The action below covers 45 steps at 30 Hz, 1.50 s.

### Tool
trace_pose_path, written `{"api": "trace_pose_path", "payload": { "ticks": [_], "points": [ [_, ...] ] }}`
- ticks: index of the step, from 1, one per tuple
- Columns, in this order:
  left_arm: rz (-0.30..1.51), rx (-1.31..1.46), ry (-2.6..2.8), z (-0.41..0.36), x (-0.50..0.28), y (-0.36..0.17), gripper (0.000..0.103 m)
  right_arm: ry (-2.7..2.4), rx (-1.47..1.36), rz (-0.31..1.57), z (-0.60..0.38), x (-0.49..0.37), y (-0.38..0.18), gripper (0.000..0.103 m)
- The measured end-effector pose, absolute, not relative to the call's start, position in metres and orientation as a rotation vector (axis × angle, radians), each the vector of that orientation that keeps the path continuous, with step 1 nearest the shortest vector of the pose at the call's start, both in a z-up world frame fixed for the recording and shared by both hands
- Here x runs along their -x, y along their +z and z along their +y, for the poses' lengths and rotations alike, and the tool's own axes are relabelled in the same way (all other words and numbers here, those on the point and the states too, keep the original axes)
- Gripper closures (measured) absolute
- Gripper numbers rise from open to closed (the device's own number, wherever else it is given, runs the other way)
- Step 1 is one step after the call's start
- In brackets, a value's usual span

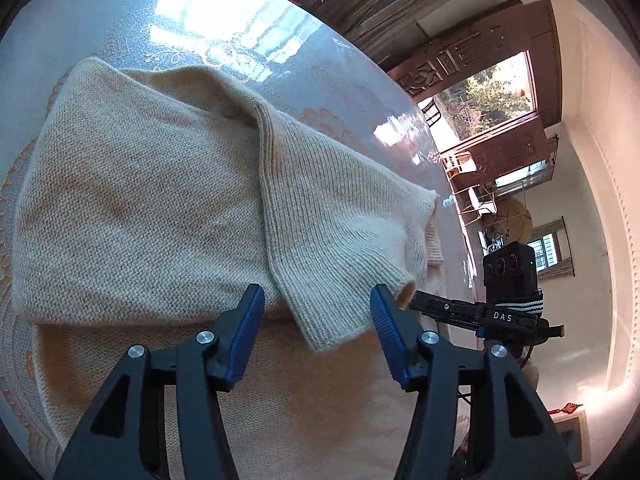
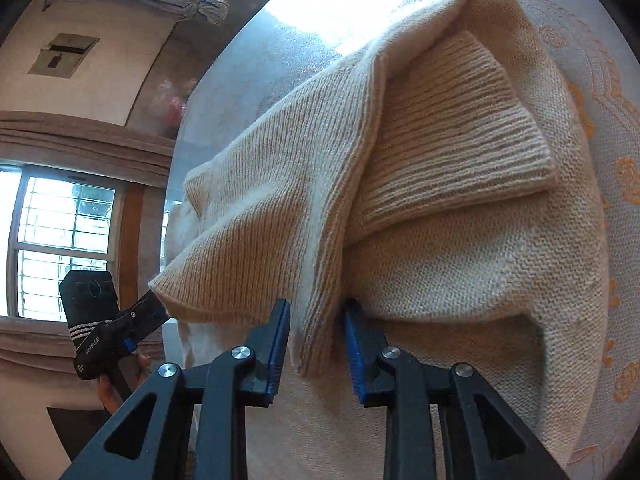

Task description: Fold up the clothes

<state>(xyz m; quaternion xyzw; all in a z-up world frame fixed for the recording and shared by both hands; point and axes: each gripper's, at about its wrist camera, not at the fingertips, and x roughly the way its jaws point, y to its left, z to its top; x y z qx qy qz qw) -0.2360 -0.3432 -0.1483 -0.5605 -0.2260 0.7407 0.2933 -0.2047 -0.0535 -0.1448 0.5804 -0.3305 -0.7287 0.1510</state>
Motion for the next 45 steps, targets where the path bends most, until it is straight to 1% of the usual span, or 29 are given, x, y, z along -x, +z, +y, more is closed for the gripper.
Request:
{"api": "trace_pose_path", "payload": {
  "ticks": [1, 2, 3, 4, 7, 8, 11, 14, 17, 18, 20, 23, 24, 26, 29, 30, 31, 32, 34, 35, 37, 39, 40, 42, 43, 45],
  "points": [
    [-0.593, 1.497, 1.969, -0.339, 0.235, -0.150, 0.045, -2.105, -1.672, -0.917, -0.056, 0.205, -0.145, 0.087],
    [-0.567, 1.500, 1.986, -0.334, 0.233, -0.149, 0.049, -2.118, -1.673, -0.886, -0.059, 0.205, -0.145, 0.090],
    [-0.540, 1.504, 2.002, -0.330, 0.231, -0.149, 0.074, -2.135, -1.660, -0.858, -0.062, 0.205, -0.142, 0.090],
    [-0.531, 1.508, 2.014, -0.328, 0.230, -0.150, 0.085, -2.154, -1.650, -0.830, -0.064, 0.204, -0.138, 0.092],
    [-0.509, 1.511, 2.042, -0.324, 0.227, -0.149, 0.096, -2.206, -1.618, -0.740, -0.069, 0.203, -0.124, 0.092],
    [-0.505, 1.505, 2.047, -0.324, 0.225, -0.148, 0.097, -2.217, -1.616, -0.712, -0.070, 0.202, -0.120, 0.092],
    [-0.424, 1.452, 2.095, -0.322, 0.215, -0.138, 0.097, -2.242, -1.595, -0.653, -0.067, 0.197, -0.107, 0.092],
    [-0.325, 1.473, 2.137, -0.318, 0.211, -0.137, 0.097, -2.271, -1.602, -0.623, -0.059, 0.193, -0.101, 0.092],
    [-0.235, 1.524, 2.158, -0.313, 0.210, -0.146, 0.097, -2.348, -1.734, -0.460, -0.053, 0.190, -0.117, 0.092],
    [-0.205, 1.542, 2.174, -0.311, 0.211, -0.150, 0.095, -2.373, -1.754, -0.431, -0.051, 0.188, -0.121, 0.092],
    [-0.172, 1.557, 2.206, -0.311, 0.210, -0.152, 0.091, -2.405, -1.700, -0.477, -0.037, 0.184, -0.119, 0.091],
    [-0.172, 1.526, 2.227, -0.311, 0.207, -0.142, 0.091, -2.414, -1.505, -0.578, -0.037, 0.182, -0.091, 0.089],
    [-0.160, 1.516, 2.230, -0.308, 0.206, -0.140, 0.088, -2.404, -1.458, -0.604, -0.038, 0.183, -0.084, 0.088],
    [-0.137, 1.496, 2.236, -0.304, 0.204, -0.134, 0.086, -2.326, -1.486, -0.604, -0.048, 0.192, -0.085, 0.087],
    [-0.119, 1.520, 2.223, -0.302, 0.203, -0.139, 0.084, -2.239, -1.610, -0.518, -0.062, 0.201, -0.105, 0.086],
    [-0.112, 1.539, 2.214, -0.303, 0.202, -0.142, 0.084, -2.254, -1.687, -0.453, -0.065, 0.203, -0.115, 0.086],
    [-0.105, 1.557, 2.205, -0.305, 0.201, -0.146, 0.084, -2.273, -1.756, -0.382, -0.067, 0.204, -0.122, 0.087],
    [-0.098, 1.575, 2.196, -0.306, 0.201, -0.149, 0.084, -2.306, -1.787, -0.310, -0.065, 0.200, -0.124, 0.092],
    [-0.093, 1.562, 2.220, -0.314, 0.195, -0.149, 0.084, -2.371, -1.808, -0.291, -0.051, 0.193, -0.119, 0.091],
    [-0.117, 1.544, 2.219, -0.319, 0.193, -0.146, 0.084, -2.399, -1.809, -0.299, -0.043, 0.190, -0.114, 0.083],
    [-0.167, 1.504, 2.247, -0.328, 0.192, -0.137, 0.084, -2.325, -1.736, -0.498, -0.023, 0.183, -0.106, 0.082],
    [-0.213, 1.460, 2.265, -0.331, 0.194, -0.128, 0.081, -2.337, -1.673, -0.667, 0.001, 0.179, -0.099, 0.080],
    [-0.234, 1.437, 2.271, -0.330, 0.197, -0.124, 0.081, -2.344, -1.628, -0.723, 0.008, 0.181, -0.097, 0.076],
    [-0.275, 1.392, 2.281, -0.328, 0.203, -0.116, 0.078, -2.296, -1.541, -0.864, 0.016, 0.187, -0.097, 0.076],
    [-0.266, 1.396, 2.278, -0.325, 0.207, -0.117, 0.078, -2.252, -1.502, -0.928, 0.017, 0.191, -0.098, 0.076],
    [-0.219, 1.431, 2.270, -0.312, 0.210, -0.122, 0.078, -2.208, -1.534, -0.925, 0.010, 0.199, -0.107, 0.076]
  ]
}}
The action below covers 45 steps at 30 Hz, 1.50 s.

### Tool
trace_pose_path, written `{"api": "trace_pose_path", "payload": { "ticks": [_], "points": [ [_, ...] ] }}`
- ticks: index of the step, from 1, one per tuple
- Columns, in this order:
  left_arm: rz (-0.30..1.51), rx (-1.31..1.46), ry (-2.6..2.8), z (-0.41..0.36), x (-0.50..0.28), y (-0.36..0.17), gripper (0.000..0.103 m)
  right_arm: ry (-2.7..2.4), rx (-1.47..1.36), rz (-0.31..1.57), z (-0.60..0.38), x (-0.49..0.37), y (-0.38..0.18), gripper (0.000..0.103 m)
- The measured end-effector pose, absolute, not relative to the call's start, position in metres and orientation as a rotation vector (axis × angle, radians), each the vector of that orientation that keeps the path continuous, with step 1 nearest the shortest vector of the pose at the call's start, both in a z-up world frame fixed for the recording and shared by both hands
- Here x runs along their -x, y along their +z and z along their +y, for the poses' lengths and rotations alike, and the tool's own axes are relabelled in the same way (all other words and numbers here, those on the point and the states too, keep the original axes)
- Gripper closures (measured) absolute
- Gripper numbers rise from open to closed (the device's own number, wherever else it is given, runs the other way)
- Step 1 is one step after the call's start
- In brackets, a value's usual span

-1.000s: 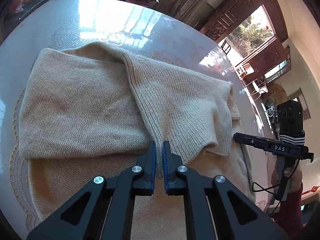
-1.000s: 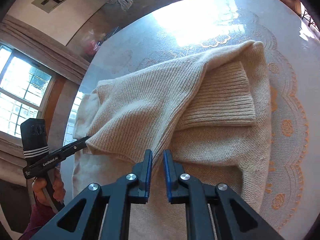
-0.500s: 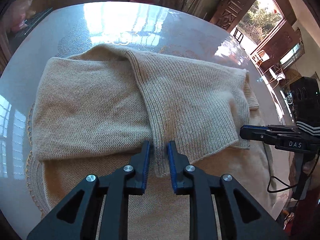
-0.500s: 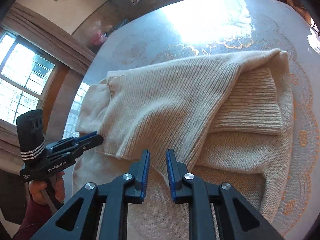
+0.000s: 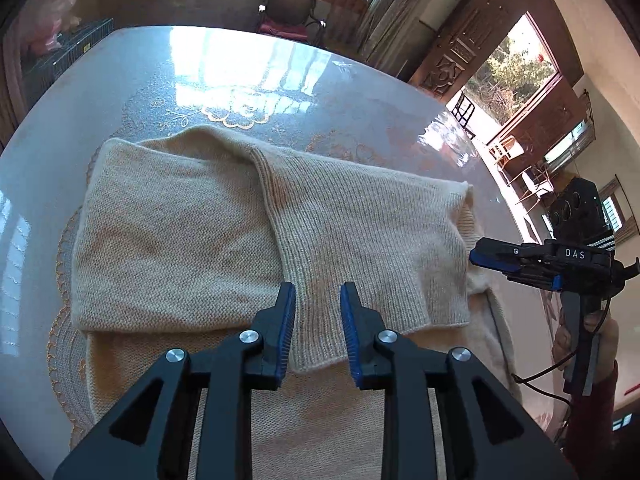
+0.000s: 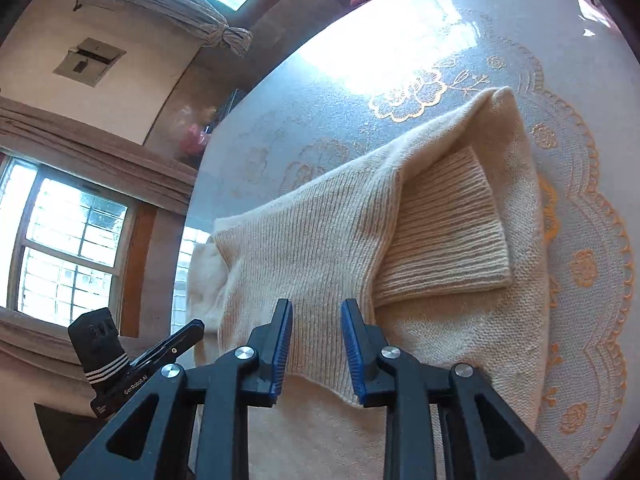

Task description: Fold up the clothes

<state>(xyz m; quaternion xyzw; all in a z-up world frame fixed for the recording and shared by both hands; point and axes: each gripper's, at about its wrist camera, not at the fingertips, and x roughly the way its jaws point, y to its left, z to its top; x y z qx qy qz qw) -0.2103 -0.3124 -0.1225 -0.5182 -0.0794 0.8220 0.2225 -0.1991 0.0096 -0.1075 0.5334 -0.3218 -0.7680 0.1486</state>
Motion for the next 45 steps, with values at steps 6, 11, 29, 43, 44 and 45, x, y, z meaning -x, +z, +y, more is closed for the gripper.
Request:
{"api": "trace_pose_path", "payload": {
  "ticks": [6, 11, 29, 43, 44, 45],
  "points": [
    [-0.150, 1.554, 2.235, -0.306, 0.205, -0.158, 0.078, -2.266, -1.720, -0.758, 0.001, 0.201, -0.125, 0.082],
    [-0.139, 1.362, 2.290, -0.340, 0.169, -0.128, 0.072, -2.174, -1.456, -0.784, 0.018, 0.150, -0.076, 0.077],
    [-0.085, 1.294, 2.399, -0.463, 0.015, -0.113, 0.046, -2.087, -1.551, -1.402, 0.094, -0.132, -0.162, 0.068],
    [-0.274, 1.499, 2.459, -0.492, -0.069, -0.147, 0.046, -1.870, -1.518, -1.259, 0.075, -0.100, -0.184, 0.069],
    [-0.296, 1.511, 2.443, -0.493, -0.069, -0.149, 0.046, -1.859, -1.525, -1.244, 0.073, -0.099, -0.184, 0.069],
    [-0.304, 1.516, 2.442, -0.493, -0.070, -0.150, 0.046, -1.849, -1.532, -1.229, 0.071, -0.098, -0.184, 0.069]
  ]
}}
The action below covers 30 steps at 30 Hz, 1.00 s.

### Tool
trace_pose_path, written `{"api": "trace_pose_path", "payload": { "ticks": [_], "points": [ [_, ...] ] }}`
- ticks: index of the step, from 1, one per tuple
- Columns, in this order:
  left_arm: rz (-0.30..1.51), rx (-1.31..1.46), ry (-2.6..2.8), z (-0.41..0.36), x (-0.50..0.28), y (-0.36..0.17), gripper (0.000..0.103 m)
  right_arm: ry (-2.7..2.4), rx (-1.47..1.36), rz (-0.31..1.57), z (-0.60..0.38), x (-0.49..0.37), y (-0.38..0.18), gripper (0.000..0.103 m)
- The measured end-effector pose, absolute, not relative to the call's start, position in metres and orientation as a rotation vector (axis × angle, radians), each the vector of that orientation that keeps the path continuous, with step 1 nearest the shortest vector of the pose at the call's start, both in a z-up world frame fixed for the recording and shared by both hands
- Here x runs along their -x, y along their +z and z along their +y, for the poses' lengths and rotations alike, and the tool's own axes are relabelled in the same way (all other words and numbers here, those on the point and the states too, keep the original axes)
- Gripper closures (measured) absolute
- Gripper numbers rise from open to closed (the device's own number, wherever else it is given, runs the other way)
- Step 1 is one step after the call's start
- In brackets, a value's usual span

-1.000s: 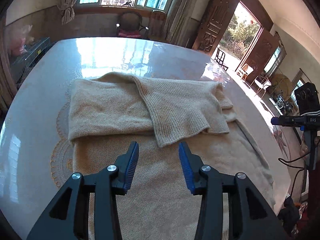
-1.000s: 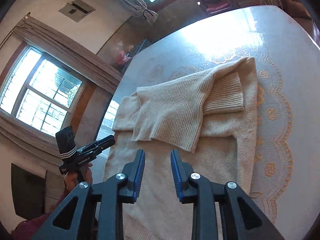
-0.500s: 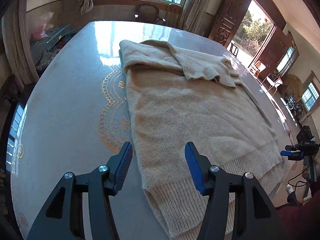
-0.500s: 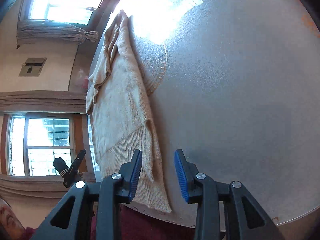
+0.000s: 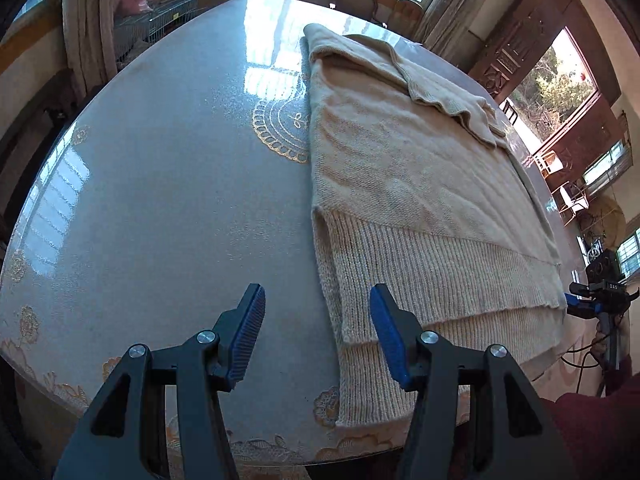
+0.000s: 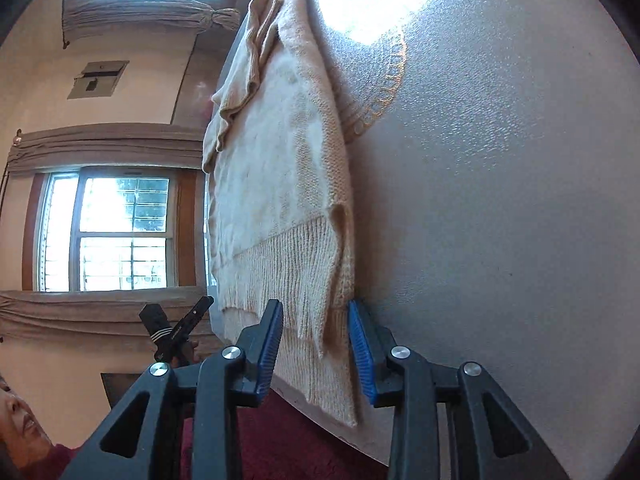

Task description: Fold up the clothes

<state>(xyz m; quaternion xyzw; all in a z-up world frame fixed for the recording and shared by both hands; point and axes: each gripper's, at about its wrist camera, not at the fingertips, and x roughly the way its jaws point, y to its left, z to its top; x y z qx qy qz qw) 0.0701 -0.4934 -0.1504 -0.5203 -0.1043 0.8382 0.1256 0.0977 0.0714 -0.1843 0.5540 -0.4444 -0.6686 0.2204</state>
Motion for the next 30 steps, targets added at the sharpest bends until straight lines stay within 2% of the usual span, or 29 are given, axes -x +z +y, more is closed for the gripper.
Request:
{"api": "trace_pose_path", "payload": {
  "ticks": [3, 8, 14, 17, 19, 20, 21, 23, 25, 28, 30],
  "points": [
    [-0.372, 1.533, 2.399, -0.496, -0.069, -0.155, 0.045, -1.827, -1.541, -1.202, 0.066, -0.093, -0.185, 0.069],
    [-0.704, 1.546, 2.193, -0.508, -0.054, -0.165, 0.044, -1.800, -1.561, -1.187, 0.054, -0.087, -0.187, 0.069],
    [-0.793, 1.616, 2.080, -0.506, -0.037, -0.167, 0.044, -1.834, -1.584, -1.133, 0.041, -0.089, -0.183, 0.069],
    [-0.820, 1.644, 2.029, -0.503, -0.032, -0.169, 0.045, -1.909, -1.615, -1.031, 0.033, -0.089, -0.174, 0.080],
    [-0.830, 1.664, 1.996, -0.501, -0.030, -0.173, 0.055, -1.937, -1.615, -1.005, 0.033, -0.092, -0.171, 0.080],
    [-0.828, 1.685, 1.988, -0.501, -0.029, -0.176, 0.071, -1.949, -1.615, -0.993, 0.033, -0.094, -0.170, 0.080],
    [-0.831, 1.690, 1.976, -0.500, -0.030, -0.178, 0.079, -1.953, -1.614, -0.987, 0.033, -0.094, -0.170, 0.080],
    [-0.837, 1.700, 1.951, -0.500, -0.031, -0.181, 0.086, -1.962, -1.619, -0.959, 0.031, -0.094, -0.167, 0.078],
    [-0.843, 1.709, 1.926, -0.499, -0.032, -0.185, 0.086, -1.941, -1.613, -0.974, 0.032, -0.093, -0.167, 0.077],
    [-0.882, 1.710, 1.885, -0.501, -0.036, -0.189, 0.086, -1.918, -1.601, -0.976, 0.029, -0.090, -0.166, 0.068],
    [-0.905, 1.700, 1.876, -0.503, -0.036, -0.190, 0.086, -1.922, -1.596, -0.949, 0.024, -0.089, -0.163, 0.068]
  ]
}}
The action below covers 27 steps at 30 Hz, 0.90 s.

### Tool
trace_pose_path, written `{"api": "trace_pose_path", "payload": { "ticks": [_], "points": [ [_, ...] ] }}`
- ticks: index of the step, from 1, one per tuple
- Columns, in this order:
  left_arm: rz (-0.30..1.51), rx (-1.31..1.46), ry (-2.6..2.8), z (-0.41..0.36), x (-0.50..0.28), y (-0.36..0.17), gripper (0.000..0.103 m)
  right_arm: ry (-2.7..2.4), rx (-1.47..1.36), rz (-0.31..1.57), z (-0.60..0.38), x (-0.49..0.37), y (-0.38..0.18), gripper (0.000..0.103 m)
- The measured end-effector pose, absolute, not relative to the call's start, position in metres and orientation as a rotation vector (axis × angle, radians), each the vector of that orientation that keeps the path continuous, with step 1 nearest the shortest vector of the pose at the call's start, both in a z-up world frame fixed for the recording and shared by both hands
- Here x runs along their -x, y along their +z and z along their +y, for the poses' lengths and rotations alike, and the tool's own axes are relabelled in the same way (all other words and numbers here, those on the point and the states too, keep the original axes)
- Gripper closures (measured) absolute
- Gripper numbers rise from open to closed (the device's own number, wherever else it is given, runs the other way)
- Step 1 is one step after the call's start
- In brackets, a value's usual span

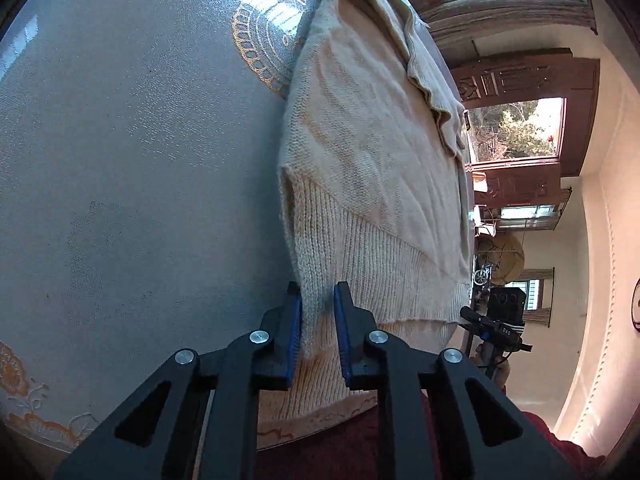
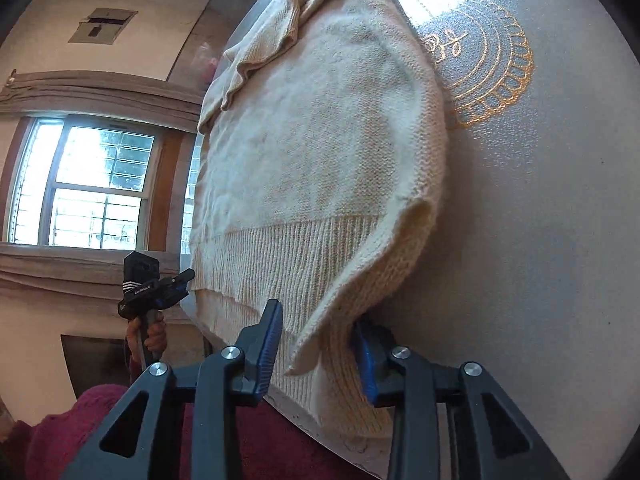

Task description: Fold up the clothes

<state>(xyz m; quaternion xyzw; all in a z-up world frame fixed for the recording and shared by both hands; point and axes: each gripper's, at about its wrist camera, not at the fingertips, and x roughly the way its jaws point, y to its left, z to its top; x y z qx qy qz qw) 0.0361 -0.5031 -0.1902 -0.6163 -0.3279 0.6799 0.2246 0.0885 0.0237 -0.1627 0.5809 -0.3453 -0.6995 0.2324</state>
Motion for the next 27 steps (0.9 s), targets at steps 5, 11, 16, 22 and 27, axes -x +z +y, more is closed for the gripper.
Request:
{"api": "trace_pose_path", "payload": {
  "ticks": [5, 11, 16, 22, 27],
  "points": [
    [-0.859, 1.684, 1.920, -0.499, -0.038, -0.188, 0.091, -1.962, -1.602, -0.835, 0.011, -0.088, -0.155, 0.068],
    [-0.841, 1.636, 1.988, -0.497, -0.043, -0.183, 0.099, -1.998, -1.631, -0.830, 0.012, -0.083, -0.157, 0.093],
    [-0.832, 1.567, 2.016, -0.493, -0.045, -0.171, 0.100, -2.012, -1.586, -0.868, 0.013, -0.082, -0.156, 0.094],
    [-0.826, 1.434, 2.048, -0.488, -0.042, -0.143, 0.100, -1.953, -1.413, -0.984, 0.014, -0.081, -0.140, 0.094],
    [-0.821, 1.314, 2.069, -0.480, -0.022, -0.115, 0.100, -1.930, -1.289, -1.011, 0.009, -0.068, -0.117, 0.094]
  ]
}}
